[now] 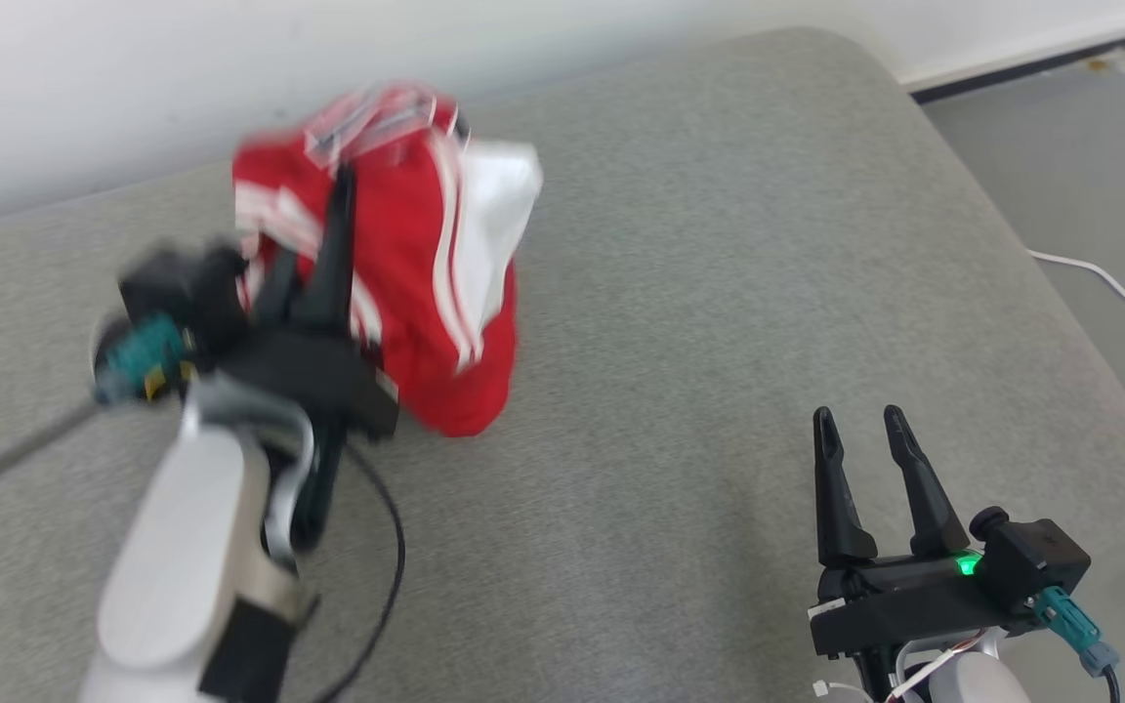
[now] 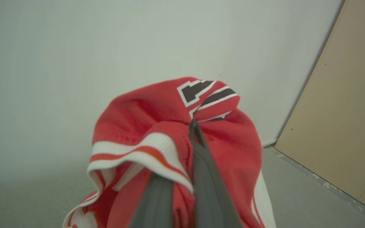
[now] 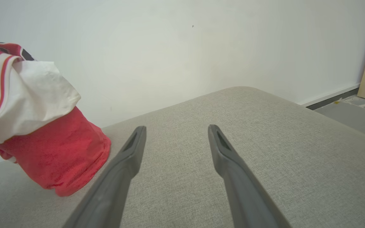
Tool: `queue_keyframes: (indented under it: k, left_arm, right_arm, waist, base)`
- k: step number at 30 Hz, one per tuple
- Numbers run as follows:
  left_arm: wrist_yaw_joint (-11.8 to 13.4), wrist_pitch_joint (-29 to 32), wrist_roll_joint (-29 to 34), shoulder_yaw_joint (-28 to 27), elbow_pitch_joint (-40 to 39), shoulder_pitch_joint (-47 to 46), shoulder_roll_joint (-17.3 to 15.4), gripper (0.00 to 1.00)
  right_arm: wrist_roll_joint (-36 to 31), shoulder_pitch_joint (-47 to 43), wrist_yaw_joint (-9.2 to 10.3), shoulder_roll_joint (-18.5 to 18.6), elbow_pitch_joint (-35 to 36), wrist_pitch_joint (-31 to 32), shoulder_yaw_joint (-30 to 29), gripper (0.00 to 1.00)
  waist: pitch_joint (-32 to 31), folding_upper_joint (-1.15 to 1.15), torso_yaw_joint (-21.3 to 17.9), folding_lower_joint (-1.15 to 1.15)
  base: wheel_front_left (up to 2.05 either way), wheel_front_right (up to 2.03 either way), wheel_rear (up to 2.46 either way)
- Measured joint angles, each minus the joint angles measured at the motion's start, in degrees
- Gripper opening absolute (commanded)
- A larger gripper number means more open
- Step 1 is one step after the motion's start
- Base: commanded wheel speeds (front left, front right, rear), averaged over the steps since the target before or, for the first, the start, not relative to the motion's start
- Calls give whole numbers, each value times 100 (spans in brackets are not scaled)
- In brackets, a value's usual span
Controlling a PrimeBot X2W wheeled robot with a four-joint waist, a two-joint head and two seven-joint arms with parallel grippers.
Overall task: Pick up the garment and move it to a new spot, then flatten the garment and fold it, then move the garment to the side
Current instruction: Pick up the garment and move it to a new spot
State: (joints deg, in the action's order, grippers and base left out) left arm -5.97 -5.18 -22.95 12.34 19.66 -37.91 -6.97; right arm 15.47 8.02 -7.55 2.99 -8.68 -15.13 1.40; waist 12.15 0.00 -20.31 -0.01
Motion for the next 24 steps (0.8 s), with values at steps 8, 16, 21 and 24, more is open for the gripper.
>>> queue_keyframes:
  k: [8,16,21,24]
  left_arm:
    - [48,-360,-170,79,925,938,148,100]
    - [-16,-723,-254,415,1078,1296,298,100]
    - [-7,-788,-282,572,845,1499,339,100]
    - [57,-838,-287,515,577,1647,305,100]
  right_arm:
    - [7,-8,0,-2,-31,0,-16,100]
    - [-54,-53,0,-5,-54,0,-47,100]
    - [-109,-154,0,-3,-46,0,-96,100]
    - [-151,-220,0,-5,-35,-1,-126,100]
  waist:
    - [72,1,-126,1]
    - [-87,1,182,1]
    - [-222,1,453,0]
    - [-306,1,639,1]
  base:
    - [0,0,0]
    - [0,0,0]
    - [0,0,0]
    - [0,0,0]
